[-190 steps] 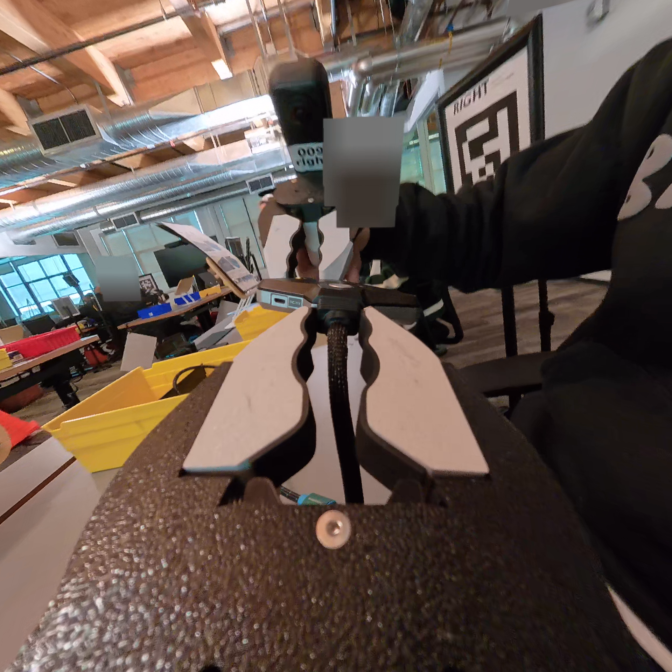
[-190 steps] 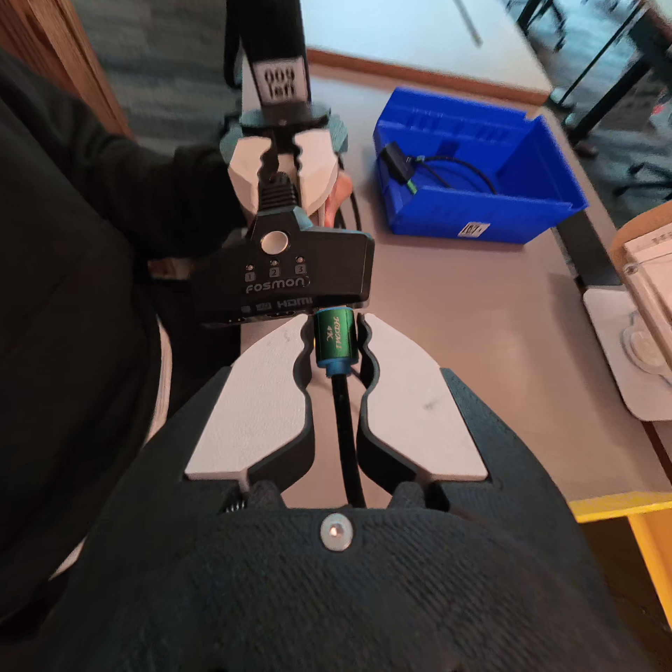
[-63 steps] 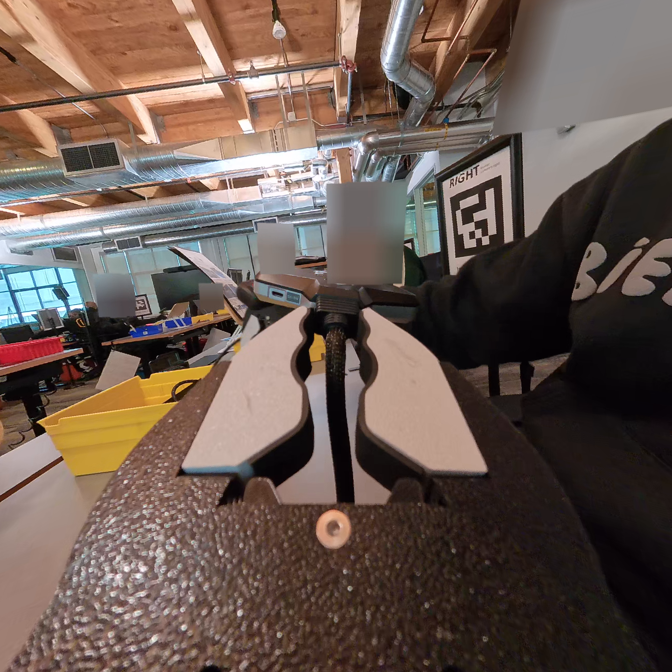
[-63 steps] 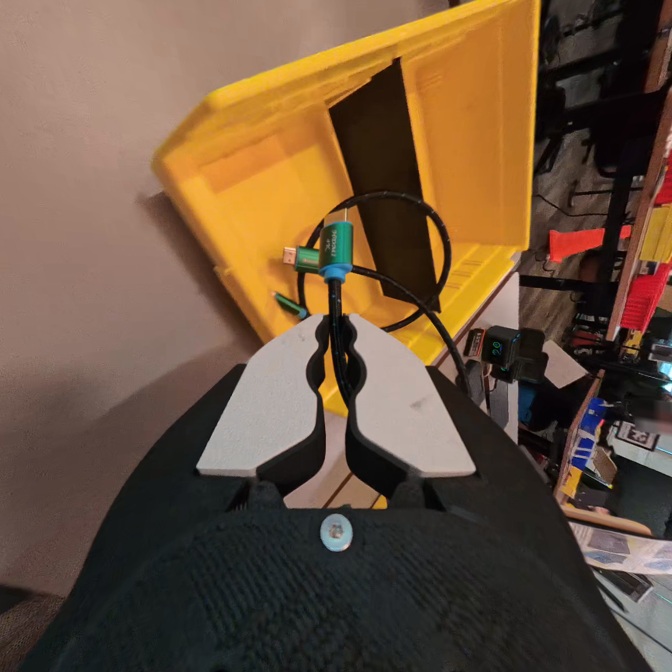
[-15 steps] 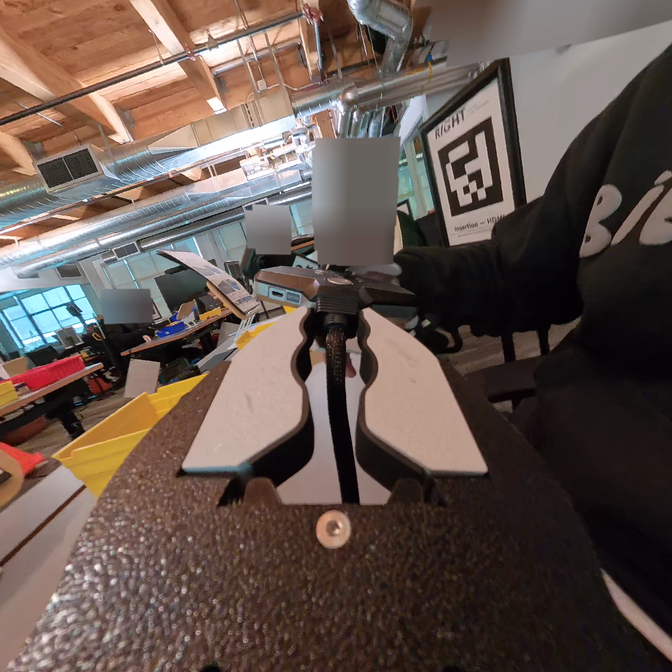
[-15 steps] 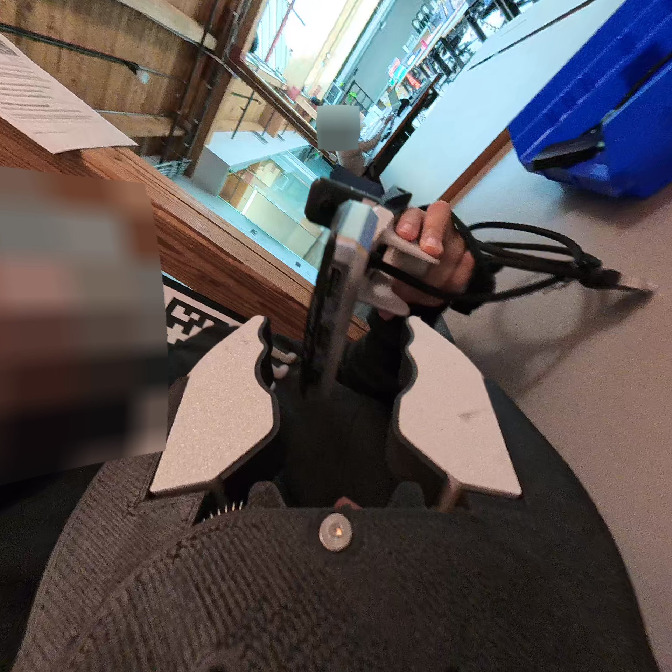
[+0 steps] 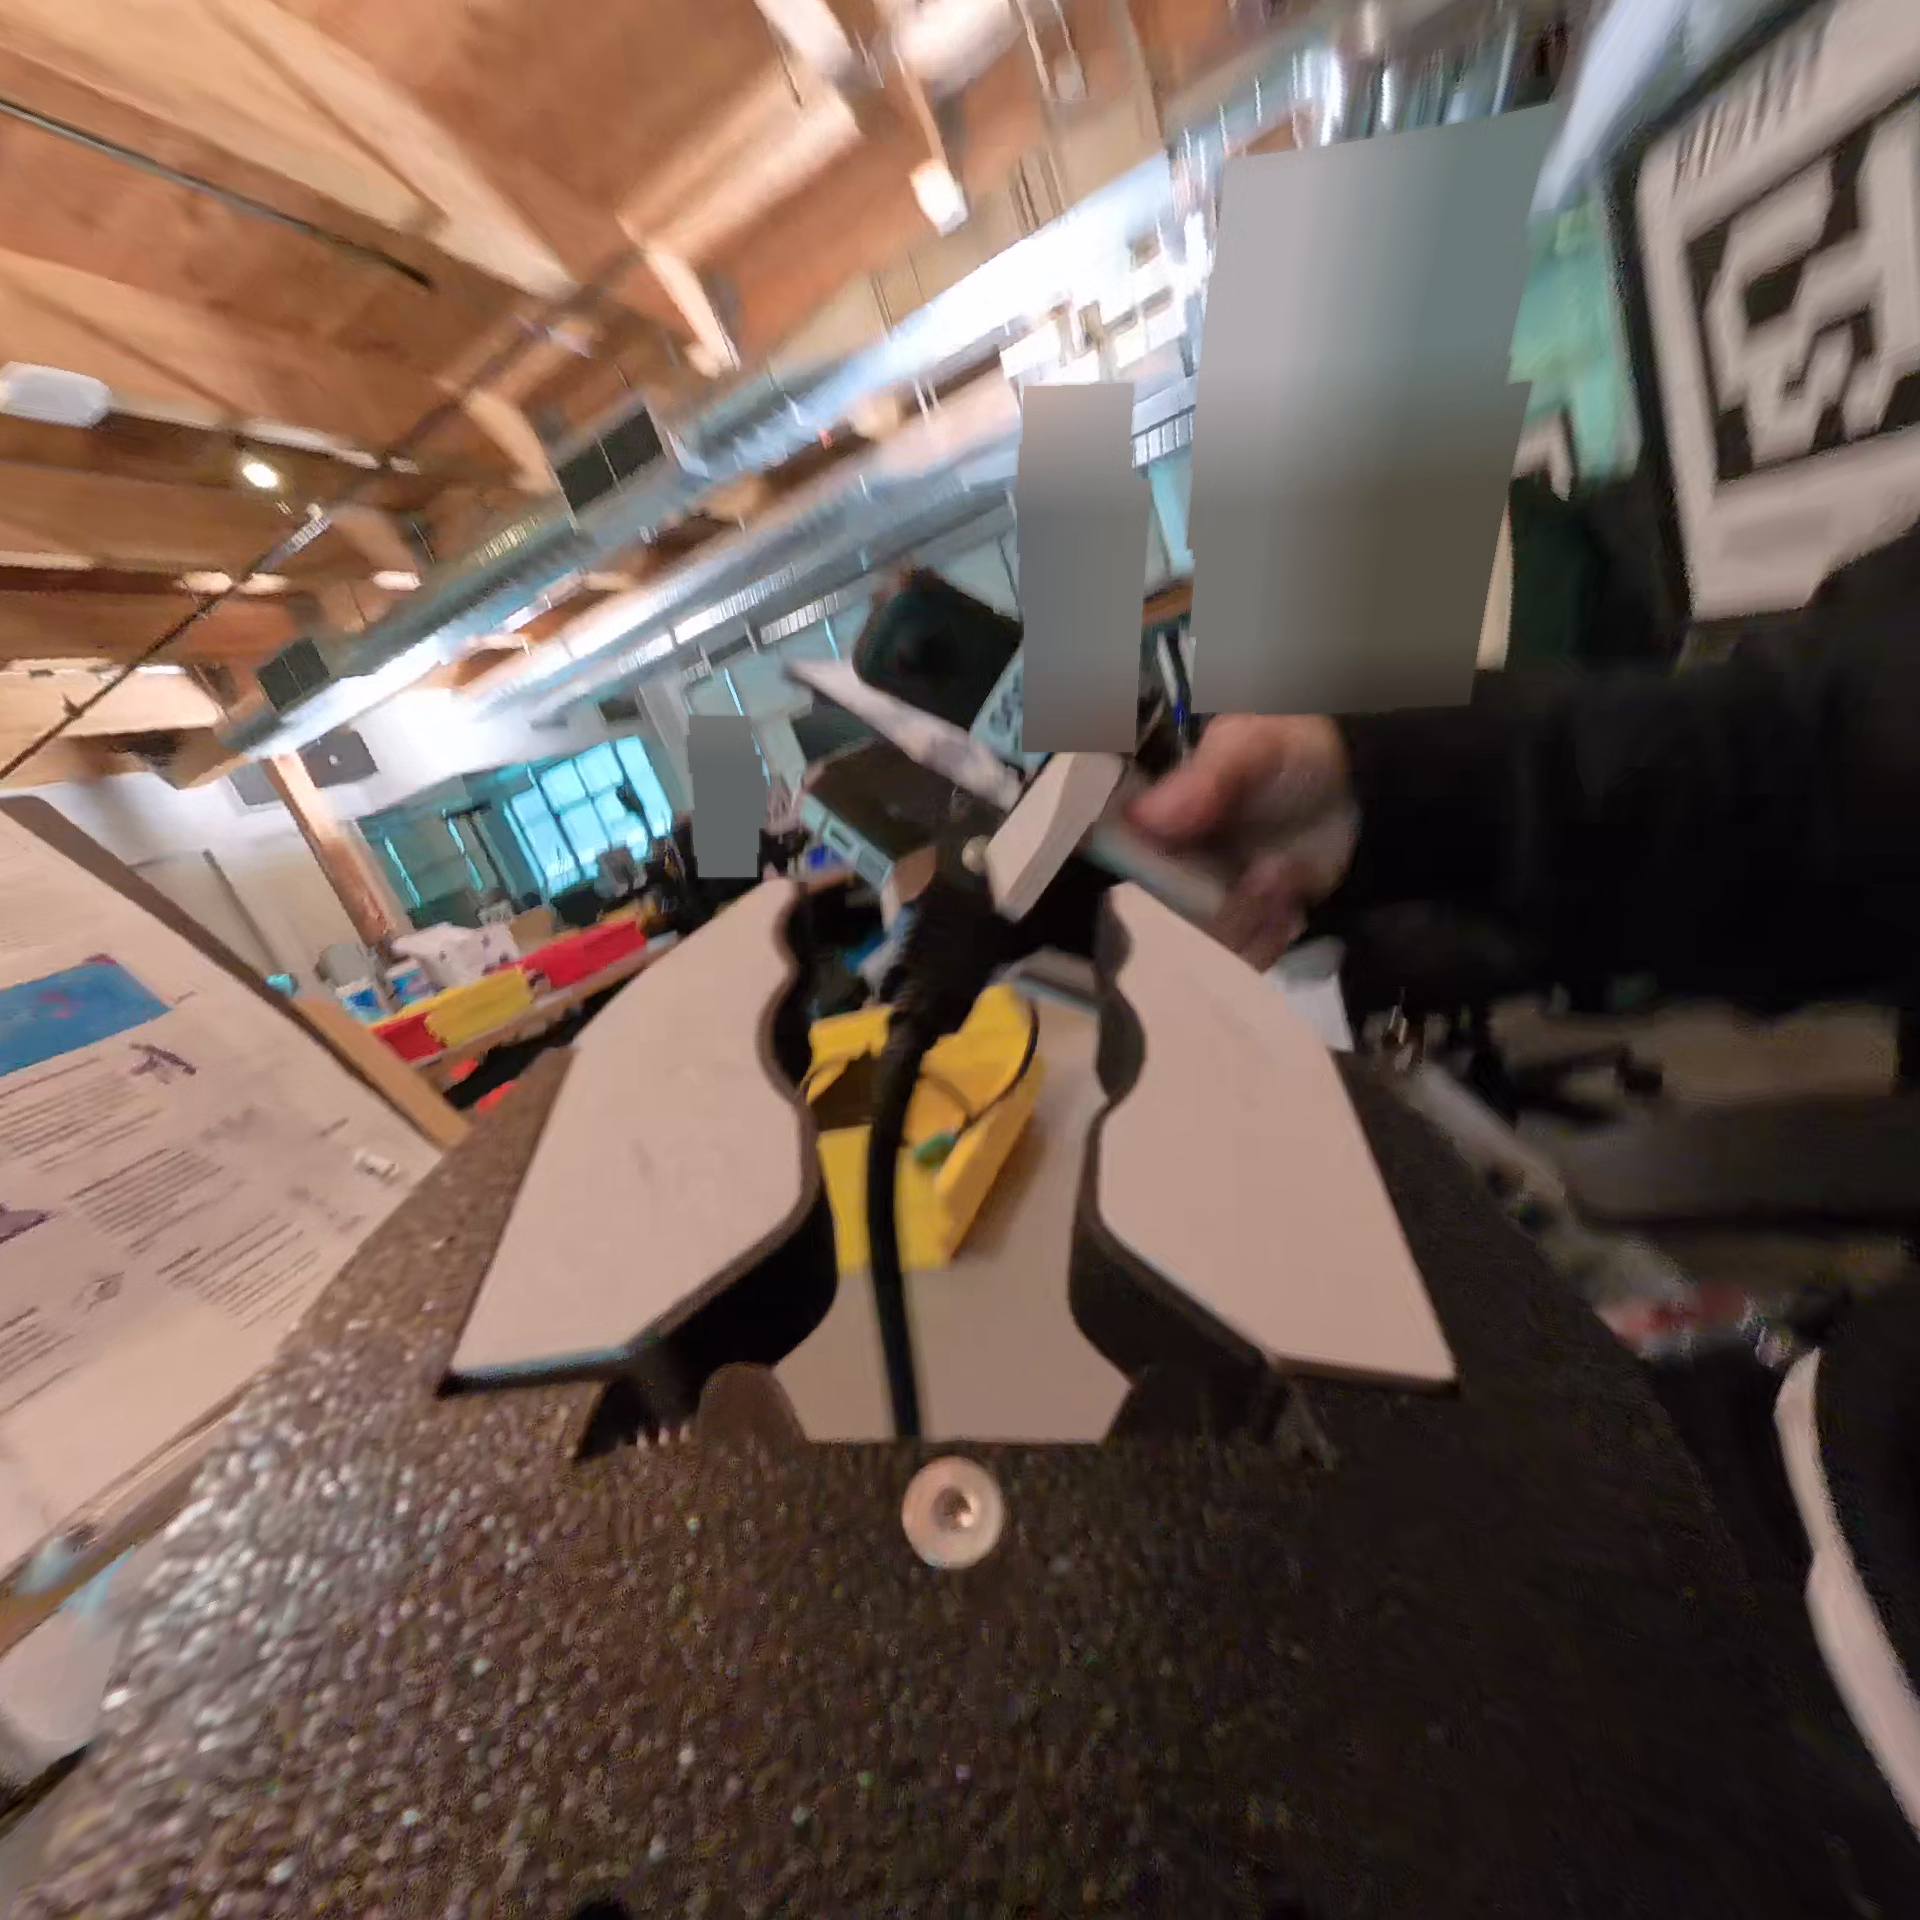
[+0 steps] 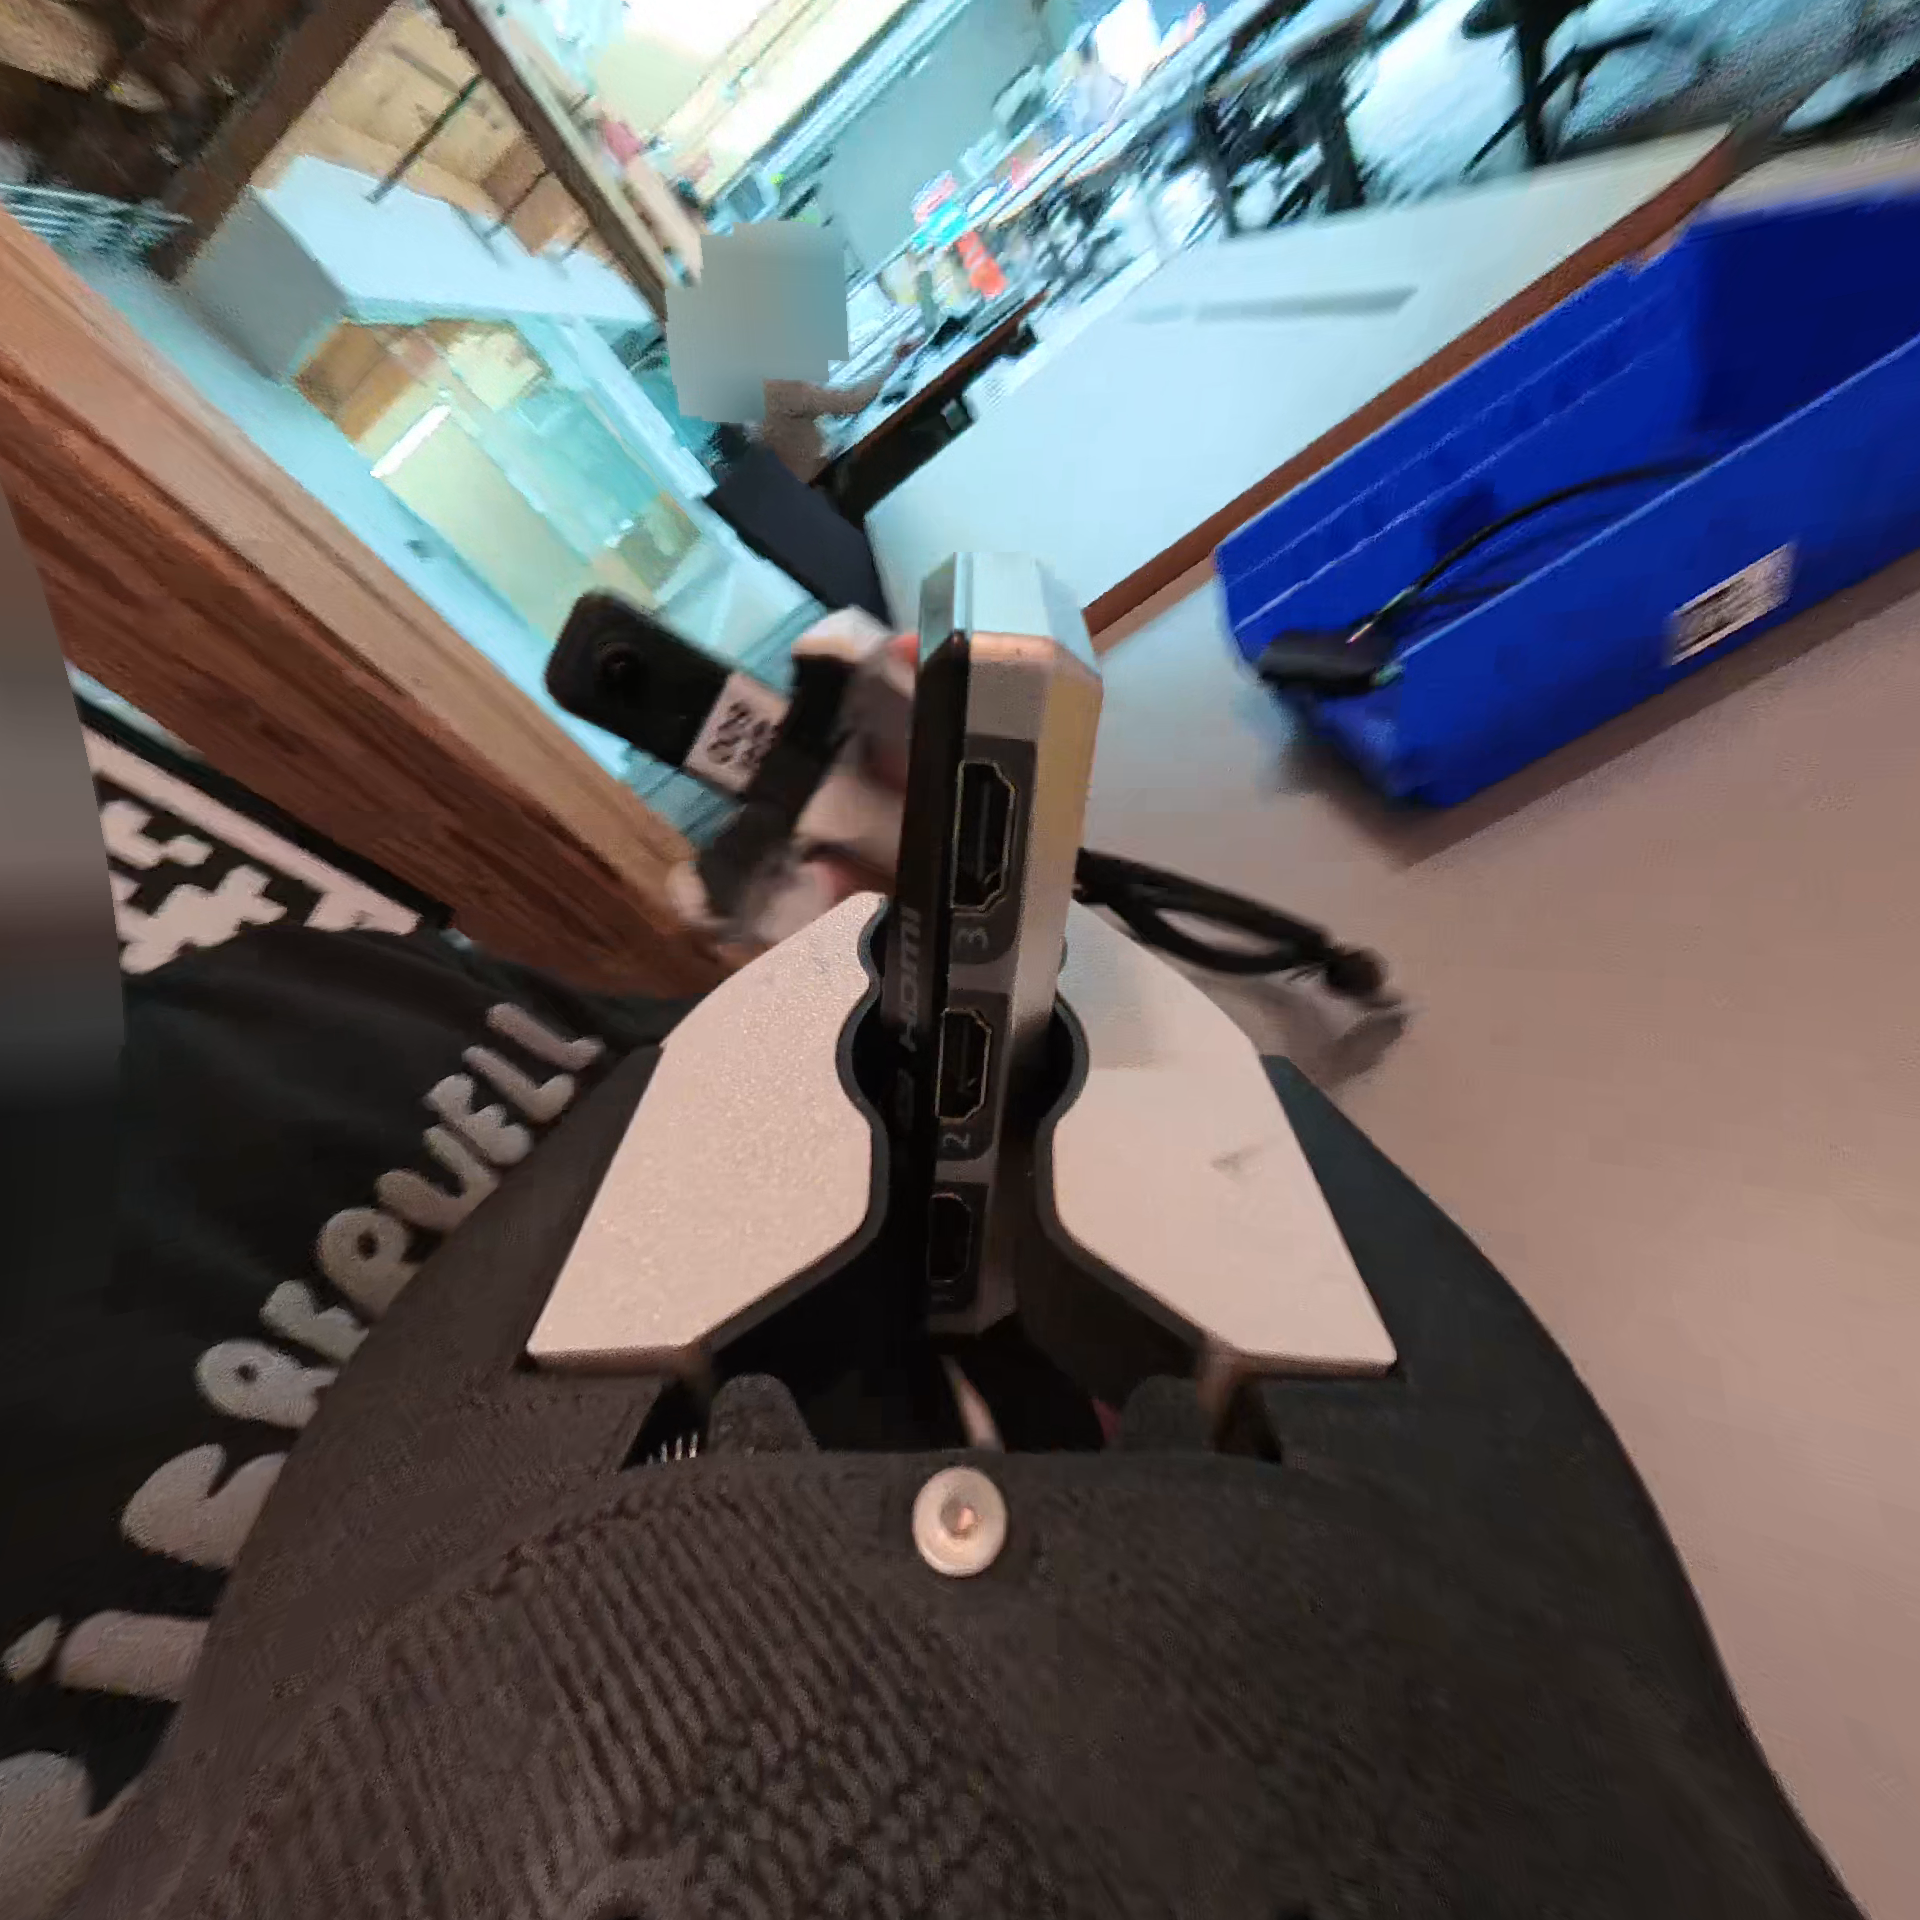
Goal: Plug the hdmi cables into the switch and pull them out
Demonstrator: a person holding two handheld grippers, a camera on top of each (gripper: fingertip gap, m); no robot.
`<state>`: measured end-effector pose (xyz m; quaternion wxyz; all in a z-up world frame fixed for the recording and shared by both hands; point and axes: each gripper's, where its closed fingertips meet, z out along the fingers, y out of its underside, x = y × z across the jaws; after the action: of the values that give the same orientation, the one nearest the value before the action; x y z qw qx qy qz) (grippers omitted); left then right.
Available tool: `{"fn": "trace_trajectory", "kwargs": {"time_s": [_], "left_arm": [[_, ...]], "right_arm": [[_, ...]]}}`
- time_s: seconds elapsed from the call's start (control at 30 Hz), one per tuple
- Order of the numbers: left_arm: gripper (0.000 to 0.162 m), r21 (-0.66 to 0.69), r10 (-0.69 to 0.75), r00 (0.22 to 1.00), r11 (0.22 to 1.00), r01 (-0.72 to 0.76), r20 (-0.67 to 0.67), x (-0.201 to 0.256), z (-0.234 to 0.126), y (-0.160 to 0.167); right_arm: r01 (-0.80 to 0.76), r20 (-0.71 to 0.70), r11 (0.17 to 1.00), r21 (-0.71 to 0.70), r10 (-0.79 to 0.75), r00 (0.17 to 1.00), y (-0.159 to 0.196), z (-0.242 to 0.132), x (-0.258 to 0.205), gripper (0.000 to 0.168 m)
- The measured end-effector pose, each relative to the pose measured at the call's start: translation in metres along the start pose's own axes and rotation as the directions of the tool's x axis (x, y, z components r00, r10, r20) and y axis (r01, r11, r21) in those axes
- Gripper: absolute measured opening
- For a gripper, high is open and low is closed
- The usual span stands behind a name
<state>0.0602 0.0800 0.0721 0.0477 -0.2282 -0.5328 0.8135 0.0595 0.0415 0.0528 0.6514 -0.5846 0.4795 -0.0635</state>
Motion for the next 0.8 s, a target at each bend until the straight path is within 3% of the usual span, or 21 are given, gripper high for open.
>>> {"fn": "trace_trajectory", "kwargs": {"time_s": [0.03,0.1,0.2,0.4,0.53,0.67,0.8], "left_arm": [[0.06,0.057,-0.035,0.999,0.998,0.034,0.016,-0.002,-0.003,-0.015],[0.06,0.11,-0.071,0.995,0.992,0.063,0.071,-0.011,-0.012,-0.033],[0.06,0.056,-0.057,0.989,0.997,0.049,0.138,-0.026,-0.02,-0.026],[0.059,-0.038,-0.146,0.973,0.987,0.155,0.177,-0.047,-0.022,0.016],[0.056,-0.055,-0.168,0.968,0.982,0.181,0.184,-0.052,-0.021,0.03],[0.056,-0.081,-0.187,0.964,0.976,0.205,0.189,-0.056,-0.022,0.042],[0.055,-0.086,-0.208,0.96,0.97,0.227,0.189,-0.059,-0.024,0.05]], "right_arm": [[0.037,-0.042,0.999,0.033,-0.036,0.998,-0.016,-0.012,0.005,0.024],[0.124,-0.138,0.99,0.067,-0.114,0.984,-0.05,-0.041,0.016,0.024],[0.235,-0.333,0.971,0.04,-0.208,0.92,-0.103,-0.093,0.036,0.024],[0.373,-0.684,0.914,-0.158,-0.374,0.626,-0.184,-0.191,0.087,0.023],[0.306,-0.75,0.894,-0.326,-0.442,0.493,-0.197,-0.234,0.139,0.023],[0.175,-0.729,0.897,-0.405,-0.432,0.53,-0.189,-0.249,0.186,0.024],[0.103,-0.733,0.873,-0.477,-0.46,0.501,-0.184,-0.253,0.22,0.023]]}}
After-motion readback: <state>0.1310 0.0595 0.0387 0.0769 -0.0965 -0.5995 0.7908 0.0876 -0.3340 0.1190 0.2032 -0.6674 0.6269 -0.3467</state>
